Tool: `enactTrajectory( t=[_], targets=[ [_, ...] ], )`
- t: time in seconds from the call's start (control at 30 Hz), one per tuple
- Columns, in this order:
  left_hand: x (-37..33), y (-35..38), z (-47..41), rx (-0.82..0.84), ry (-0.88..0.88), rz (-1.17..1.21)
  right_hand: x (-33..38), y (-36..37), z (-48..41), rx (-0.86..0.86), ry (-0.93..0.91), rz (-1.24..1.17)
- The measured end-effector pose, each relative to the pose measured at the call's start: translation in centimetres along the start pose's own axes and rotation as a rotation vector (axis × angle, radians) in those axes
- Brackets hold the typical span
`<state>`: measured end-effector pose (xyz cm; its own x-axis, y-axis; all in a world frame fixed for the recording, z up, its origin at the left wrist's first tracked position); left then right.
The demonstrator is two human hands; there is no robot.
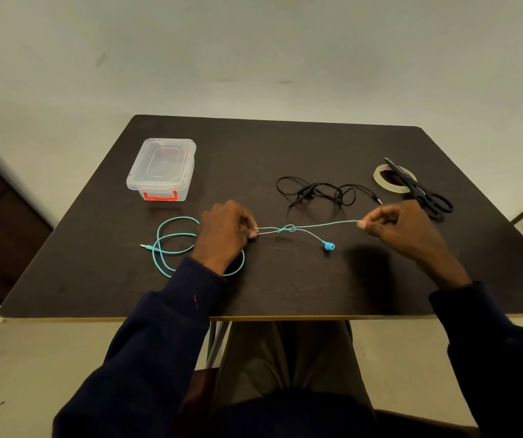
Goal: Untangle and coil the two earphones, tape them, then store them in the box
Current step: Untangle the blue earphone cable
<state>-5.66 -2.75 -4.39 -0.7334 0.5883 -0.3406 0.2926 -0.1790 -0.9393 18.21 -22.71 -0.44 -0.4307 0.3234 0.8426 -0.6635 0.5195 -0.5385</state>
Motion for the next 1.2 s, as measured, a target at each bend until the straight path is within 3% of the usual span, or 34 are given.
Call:
enactTrajectory(
  t=[0.2,0.47,0.57,0.73,0.87,1.03,1.2],
  targets=[
    [0.2,-0.3,0.0,0.039,-0.004,0.062,-1.1,1.1,0.3,0.059,0.137,0.036],
    [-0.4,-0.5,0.8,0.058,0.067,0.136,2.4,3.7,1.1,-0.05,-0.271,0.019],
    [-1.3,-0.1,1.1,0.043,0.103,0.193,3.8,6.9,0.9,0.029,-0.302,0.06],
    [-3.2,1.3,1.1,-0.037,0.233,0.238,3.2,10.3,-0.5,0.094,-0.287,0.348],
    [-3.4,1.8,0.7,-0.053,0.272,0.236,3.3,10.1,-0.5,0.104,-0.298,0.268],
    [-2.8,1.9,0.8,-0.019,0.22,0.435,2.9,9.0,-0.2,0.084,-0.217,0.014],
    [-2.7,1.9,0.8,-0.035,0.176,0.528,2.7,8.8,0.3,0.02,-0.234,-0.051]
  ],
)
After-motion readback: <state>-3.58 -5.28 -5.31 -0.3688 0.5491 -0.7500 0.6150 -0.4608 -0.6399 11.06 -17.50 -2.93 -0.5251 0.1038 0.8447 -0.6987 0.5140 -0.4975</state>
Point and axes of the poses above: each hand's wrist, its own z-axis away from the middle knuckle, its own y-axis out of the palm, x = y × z, the point moved 1 cm from there along -z, towards the middle knuckle, and after that the axes turned 14 degrees about -z, right-handed, at the moved point
